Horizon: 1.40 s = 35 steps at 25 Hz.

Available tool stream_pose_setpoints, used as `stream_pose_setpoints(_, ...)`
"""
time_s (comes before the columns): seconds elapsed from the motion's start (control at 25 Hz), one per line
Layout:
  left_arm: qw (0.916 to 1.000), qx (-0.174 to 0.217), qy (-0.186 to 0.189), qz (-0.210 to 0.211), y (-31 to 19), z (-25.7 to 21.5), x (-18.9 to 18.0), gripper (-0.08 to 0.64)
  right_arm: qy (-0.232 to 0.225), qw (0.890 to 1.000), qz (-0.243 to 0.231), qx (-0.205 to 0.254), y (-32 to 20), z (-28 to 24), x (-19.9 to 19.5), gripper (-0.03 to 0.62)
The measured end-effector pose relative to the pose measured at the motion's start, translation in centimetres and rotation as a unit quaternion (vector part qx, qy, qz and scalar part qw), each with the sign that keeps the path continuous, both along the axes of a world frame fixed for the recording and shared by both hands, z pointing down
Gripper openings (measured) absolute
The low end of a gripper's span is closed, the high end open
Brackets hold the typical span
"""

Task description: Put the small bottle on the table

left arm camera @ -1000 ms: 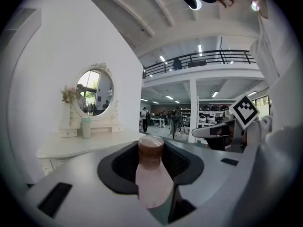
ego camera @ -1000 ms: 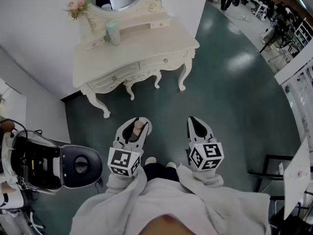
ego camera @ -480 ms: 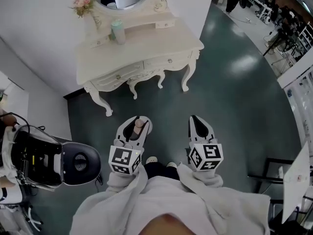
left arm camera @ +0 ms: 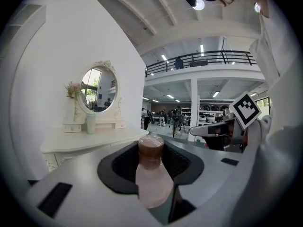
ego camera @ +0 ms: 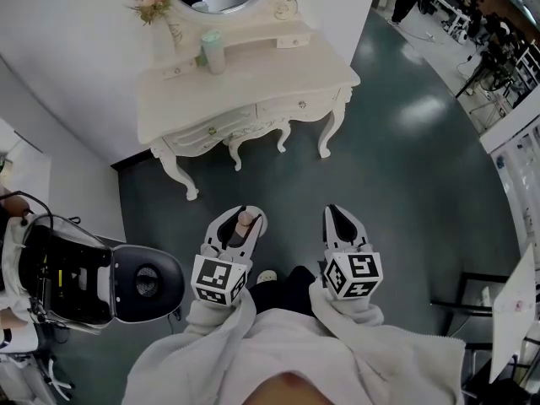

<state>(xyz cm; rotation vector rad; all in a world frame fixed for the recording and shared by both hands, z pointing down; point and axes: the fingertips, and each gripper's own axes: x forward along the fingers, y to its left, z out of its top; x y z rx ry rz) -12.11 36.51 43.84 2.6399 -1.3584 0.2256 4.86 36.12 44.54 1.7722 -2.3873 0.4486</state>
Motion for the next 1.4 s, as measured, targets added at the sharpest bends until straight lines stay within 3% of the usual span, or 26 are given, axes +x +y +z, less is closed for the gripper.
stream_pose_setpoints(0.32, 1.0000, -0.003, -0.002, 0.005, -0.6, 0.8, -1.4, 0.156, -0.001, 1.000, 0.009, -0.018, 0.5, 1.6, -0.7, 0.035)
stream_pose_setpoints(0.68, 0.9999, -0.002, -0.011, 0.001, -3.4, 0.7, -1.4, 0.156, -0.015, 0.999, 0.012, -0.026, -2.6, 1.8, -0.2, 0.036)
stream_pose_setpoints(0.92, 0.9998, -0.009, -0.012, -0.012, -8.2, 1.4, -1.4, 0.156, -0.020, 0.999, 0.004, -0.034, -7.7, 2.8, 0.2, 0.036)
stream_pose_setpoints(1.4, 0.9977, 0.032, -0.009, -0.059, -22.6, -2.0, 0.3, 0.156, -0.023, 0.999, -0.008, -0.021, -22.8, 1.0, 3.9, 0.036)
